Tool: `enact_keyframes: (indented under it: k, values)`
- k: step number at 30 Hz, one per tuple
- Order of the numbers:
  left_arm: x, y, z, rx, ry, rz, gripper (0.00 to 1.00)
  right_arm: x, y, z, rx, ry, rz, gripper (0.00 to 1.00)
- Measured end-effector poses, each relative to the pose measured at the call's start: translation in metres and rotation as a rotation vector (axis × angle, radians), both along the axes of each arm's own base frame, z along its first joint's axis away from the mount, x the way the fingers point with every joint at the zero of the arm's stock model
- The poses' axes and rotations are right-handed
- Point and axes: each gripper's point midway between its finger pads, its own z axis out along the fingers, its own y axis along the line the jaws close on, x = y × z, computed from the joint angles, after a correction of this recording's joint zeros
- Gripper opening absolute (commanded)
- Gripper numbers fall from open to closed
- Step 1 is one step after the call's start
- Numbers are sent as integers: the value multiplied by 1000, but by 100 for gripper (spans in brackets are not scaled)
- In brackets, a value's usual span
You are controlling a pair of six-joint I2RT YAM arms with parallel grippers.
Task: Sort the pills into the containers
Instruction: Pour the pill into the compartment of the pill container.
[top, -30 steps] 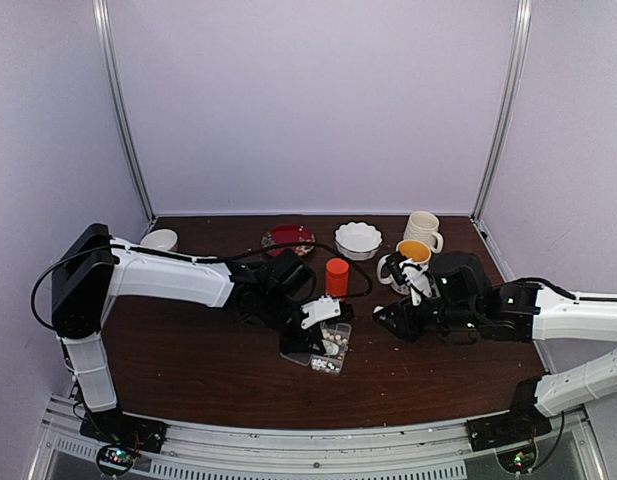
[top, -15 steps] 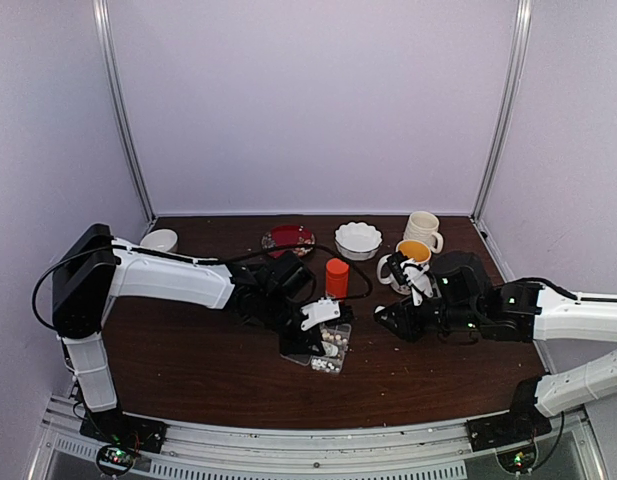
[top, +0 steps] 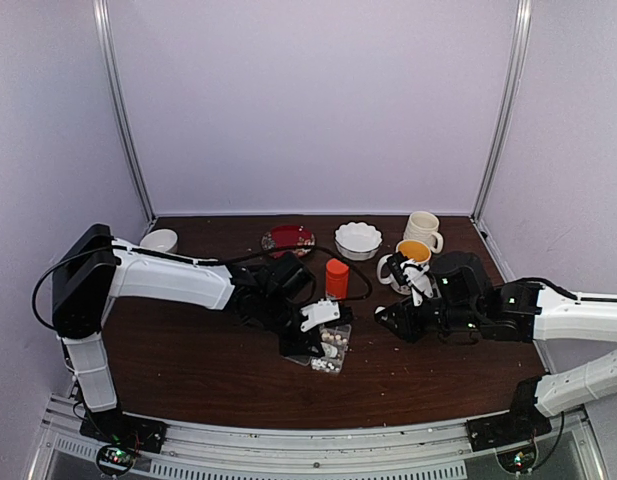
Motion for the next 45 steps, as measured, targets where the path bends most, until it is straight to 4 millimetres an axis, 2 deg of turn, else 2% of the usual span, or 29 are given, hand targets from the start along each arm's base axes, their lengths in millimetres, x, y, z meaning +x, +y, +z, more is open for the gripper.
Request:
enact_keyframes:
  k: [19,24,29,45]
  values:
    - [-3,0,-1,15,-7,0,0,0,0,0,0,0,0,0]
    - [-1,1,11,-17,-41,7,0,0,0,0,0,0,0,0]
    - [1,-6,7,1,-22,-3,0,0,0,0,1,0,0,0]
    - [-3,-2,5,-6,-20,-7,0,0,0,0,1,0,0,0]
